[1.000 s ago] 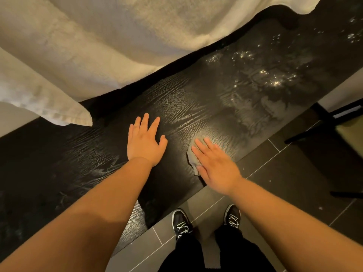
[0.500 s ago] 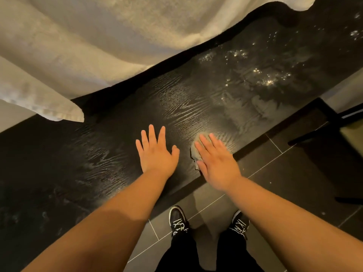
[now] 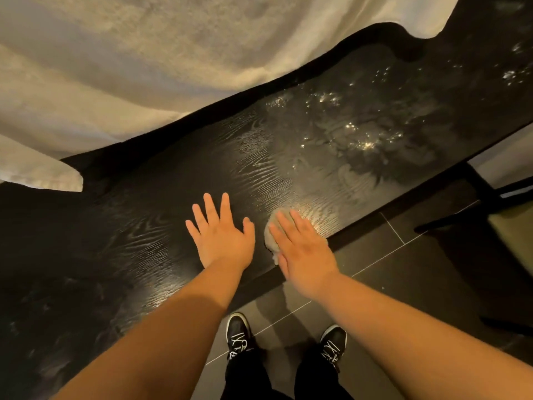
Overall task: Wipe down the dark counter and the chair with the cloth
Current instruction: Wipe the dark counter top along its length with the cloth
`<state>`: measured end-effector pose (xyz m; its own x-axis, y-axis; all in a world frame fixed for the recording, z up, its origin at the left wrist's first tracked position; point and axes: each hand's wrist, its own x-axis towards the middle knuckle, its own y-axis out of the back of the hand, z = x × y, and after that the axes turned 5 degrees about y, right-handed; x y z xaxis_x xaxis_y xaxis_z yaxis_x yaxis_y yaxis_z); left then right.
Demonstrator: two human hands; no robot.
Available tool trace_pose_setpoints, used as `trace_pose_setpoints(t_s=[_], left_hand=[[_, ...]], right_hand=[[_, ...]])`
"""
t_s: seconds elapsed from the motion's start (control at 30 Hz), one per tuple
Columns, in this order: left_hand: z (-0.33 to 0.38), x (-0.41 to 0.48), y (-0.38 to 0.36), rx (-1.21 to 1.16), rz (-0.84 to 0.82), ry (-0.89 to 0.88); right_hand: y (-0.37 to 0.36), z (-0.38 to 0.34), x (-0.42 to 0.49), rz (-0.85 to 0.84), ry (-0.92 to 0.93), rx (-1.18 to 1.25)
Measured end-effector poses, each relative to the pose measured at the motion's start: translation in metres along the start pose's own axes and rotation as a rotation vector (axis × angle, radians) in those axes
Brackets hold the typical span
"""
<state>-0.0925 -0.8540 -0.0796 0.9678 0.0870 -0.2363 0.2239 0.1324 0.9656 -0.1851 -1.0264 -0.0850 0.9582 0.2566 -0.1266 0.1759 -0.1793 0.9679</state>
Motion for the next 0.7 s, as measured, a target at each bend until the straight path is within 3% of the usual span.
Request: trace_pose_setpoints(t_s=[0.1,0.23,0.37,0.47,0.57,0.63,0.7], left_hand=[[0.001,0.000,-0.002,0.008,0.013,0.003],[0.002,0.000,-0.002,0.001,0.032,0.013],[0.002,0.001,-0.003,-0.003,0.048,0.011],[0.001,0.001,-0.005,-0.007,0.055,0.013],[0.000,0.002,-0.006,-0.002,0.072,0.013],[0.001,0.002,-0.007,-0.004,0.076,0.010],[0.001,0.002,-0.007,-0.010,0.076,0.015]], right_hand=[[0.008,0.050,0.001,0.000,0.140,-0.033],[0.029,0.121,0.010,0.002,-0.112,-0.045],[0.036,0.102,0.019,0.076,-0.247,-0.007],[0.023,0.063,0.018,0.051,-0.046,0.041],[0.022,0.080,0.015,0.008,0.197,0.034],[0.029,0.110,0.015,0.020,0.204,0.014],[0.036,0.139,0.014,0.042,0.079,0.002]])
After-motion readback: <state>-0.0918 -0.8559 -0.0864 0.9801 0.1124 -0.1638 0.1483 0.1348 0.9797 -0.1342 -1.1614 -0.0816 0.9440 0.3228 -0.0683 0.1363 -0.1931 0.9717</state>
